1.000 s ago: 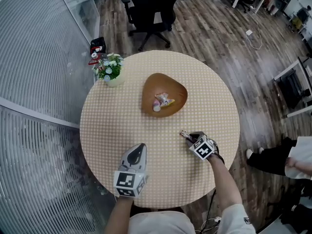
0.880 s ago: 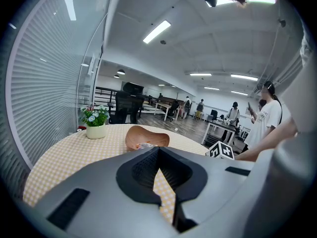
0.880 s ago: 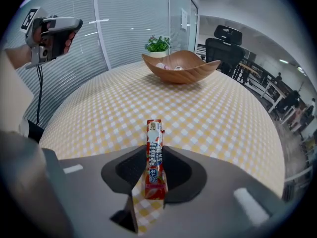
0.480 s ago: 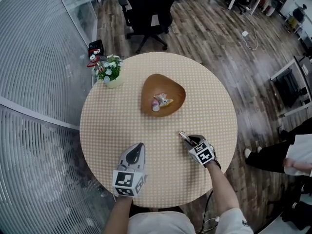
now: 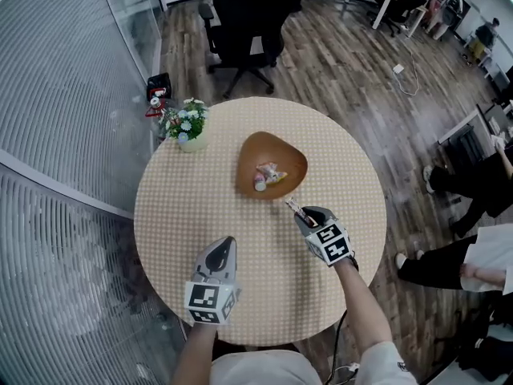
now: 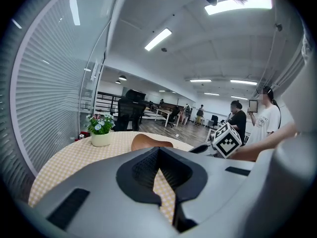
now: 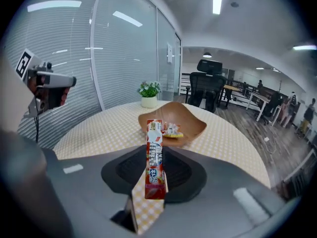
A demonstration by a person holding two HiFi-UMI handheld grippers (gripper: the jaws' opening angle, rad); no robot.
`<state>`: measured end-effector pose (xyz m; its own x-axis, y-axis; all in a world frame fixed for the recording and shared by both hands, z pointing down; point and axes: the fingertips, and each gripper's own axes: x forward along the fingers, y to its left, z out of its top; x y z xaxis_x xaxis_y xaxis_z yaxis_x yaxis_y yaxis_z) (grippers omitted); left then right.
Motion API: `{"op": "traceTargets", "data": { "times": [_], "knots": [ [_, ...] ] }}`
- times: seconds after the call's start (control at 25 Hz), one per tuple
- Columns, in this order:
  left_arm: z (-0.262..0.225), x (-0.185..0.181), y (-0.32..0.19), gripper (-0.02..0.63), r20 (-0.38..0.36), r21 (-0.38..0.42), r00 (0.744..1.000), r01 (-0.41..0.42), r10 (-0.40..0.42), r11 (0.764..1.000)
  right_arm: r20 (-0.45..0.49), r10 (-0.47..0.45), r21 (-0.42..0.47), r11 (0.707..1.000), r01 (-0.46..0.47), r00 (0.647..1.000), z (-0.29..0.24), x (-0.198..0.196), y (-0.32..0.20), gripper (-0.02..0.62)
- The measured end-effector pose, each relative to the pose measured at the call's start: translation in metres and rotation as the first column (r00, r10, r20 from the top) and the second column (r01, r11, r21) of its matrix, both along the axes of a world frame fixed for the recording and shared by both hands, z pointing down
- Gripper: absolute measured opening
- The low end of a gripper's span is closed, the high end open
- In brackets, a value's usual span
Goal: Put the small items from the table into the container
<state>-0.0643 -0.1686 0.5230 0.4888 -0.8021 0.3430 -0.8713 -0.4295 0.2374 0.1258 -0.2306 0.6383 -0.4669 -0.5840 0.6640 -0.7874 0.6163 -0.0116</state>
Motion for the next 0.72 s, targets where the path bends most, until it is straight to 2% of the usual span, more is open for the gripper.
{"op": "traceTargets", "data": {
  "times": [0.2, 0.4, 0.6, 0.72],
  "knots": [
    [-0.005, -0.019, -0.001, 0.0, -0.001, 0.005, 1.0, 0.029, -0.029, 1.0, 0.034, 0.039, 0.02, 0.999, -0.04, 0.999, -0.021, -0.033, -0.06, 0.1],
    [-0.006, -0.043, 0.002, 0.0, 0.013, 0.006, 0.997, 0.07, -0.07, 0.998, 0.014, 0.105, -0.026, 0.994, -0.105, 0.994, -0.005, -0.05, -0.107, 0.1],
    [0.001, -0.064, 0.004, 0.0, 0.019, -0.003, 0.993, 0.116, -0.116, 0.993, -0.035, 0.114, -0.067, 0.991, -0.116, 0.993, 0.025, -0.058, -0.127, 0.101],
    [0.005, -0.071, 0.006, 0.0, 0.022, -0.009, 0.992, 0.128, -0.128, 0.992, -0.016, 0.146, -0.058, 0.988, -0.146, 0.989, 0.03, -0.057, -0.131, 0.106]
  ]
}}
